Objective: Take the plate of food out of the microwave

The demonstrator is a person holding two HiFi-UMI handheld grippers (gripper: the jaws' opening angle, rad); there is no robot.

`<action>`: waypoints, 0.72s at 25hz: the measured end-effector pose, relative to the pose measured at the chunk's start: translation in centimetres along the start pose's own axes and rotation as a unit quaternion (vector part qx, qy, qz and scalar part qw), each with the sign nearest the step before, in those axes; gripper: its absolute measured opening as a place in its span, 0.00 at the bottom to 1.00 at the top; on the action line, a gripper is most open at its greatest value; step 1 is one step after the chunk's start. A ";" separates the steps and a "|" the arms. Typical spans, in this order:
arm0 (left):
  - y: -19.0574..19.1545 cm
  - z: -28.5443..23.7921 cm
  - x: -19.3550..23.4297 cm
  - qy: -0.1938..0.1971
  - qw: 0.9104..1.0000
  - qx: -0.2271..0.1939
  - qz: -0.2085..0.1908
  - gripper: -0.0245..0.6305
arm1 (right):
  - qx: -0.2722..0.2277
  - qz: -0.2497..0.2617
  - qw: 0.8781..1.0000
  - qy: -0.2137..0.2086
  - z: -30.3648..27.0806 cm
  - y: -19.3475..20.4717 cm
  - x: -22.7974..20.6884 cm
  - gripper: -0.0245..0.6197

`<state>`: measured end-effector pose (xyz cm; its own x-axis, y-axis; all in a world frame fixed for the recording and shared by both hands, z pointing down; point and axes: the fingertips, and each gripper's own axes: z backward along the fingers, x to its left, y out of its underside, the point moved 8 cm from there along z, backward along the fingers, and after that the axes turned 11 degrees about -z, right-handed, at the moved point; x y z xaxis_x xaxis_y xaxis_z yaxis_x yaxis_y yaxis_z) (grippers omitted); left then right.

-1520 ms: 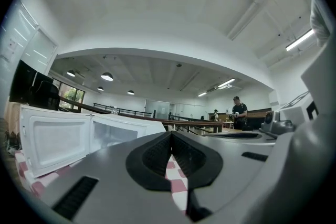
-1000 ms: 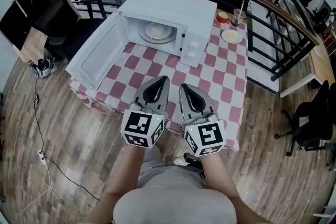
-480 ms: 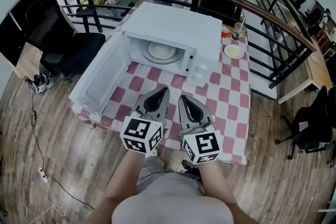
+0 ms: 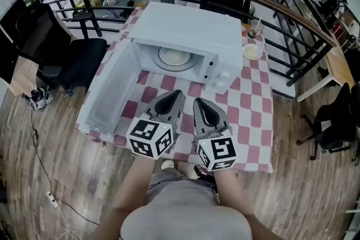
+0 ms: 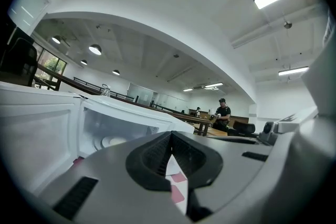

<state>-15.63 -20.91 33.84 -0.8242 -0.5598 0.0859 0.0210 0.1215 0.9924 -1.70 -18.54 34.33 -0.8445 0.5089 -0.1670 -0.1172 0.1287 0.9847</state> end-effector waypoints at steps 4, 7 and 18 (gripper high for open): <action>0.3 -0.7 1.9 0.010 1.000 0.006 0.013 0.04 | 0.002 0.003 1.000 0.013 -1.5 0.3 0.3 0.08; 0.5 -1.3 3.2 0.018 1.000 0.006 0.018 0.04 | 0.004 0.008 1.000 0.023 -2.5 0.4 0.3 0.08; 1.3 -2.8 6.0 0.042 0.999 -0.018 0.030 0.09 | 0.022 0.010 0.999 0.030 -5.1 0.4 -0.2 0.08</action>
<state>-18.96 -26.46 35.86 -0.7704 -0.6195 0.1507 0.0903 0.1280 0.9877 -4.25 -22.92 35.04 -0.8763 0.4599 -0.1435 -0.0788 0.1571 0.9844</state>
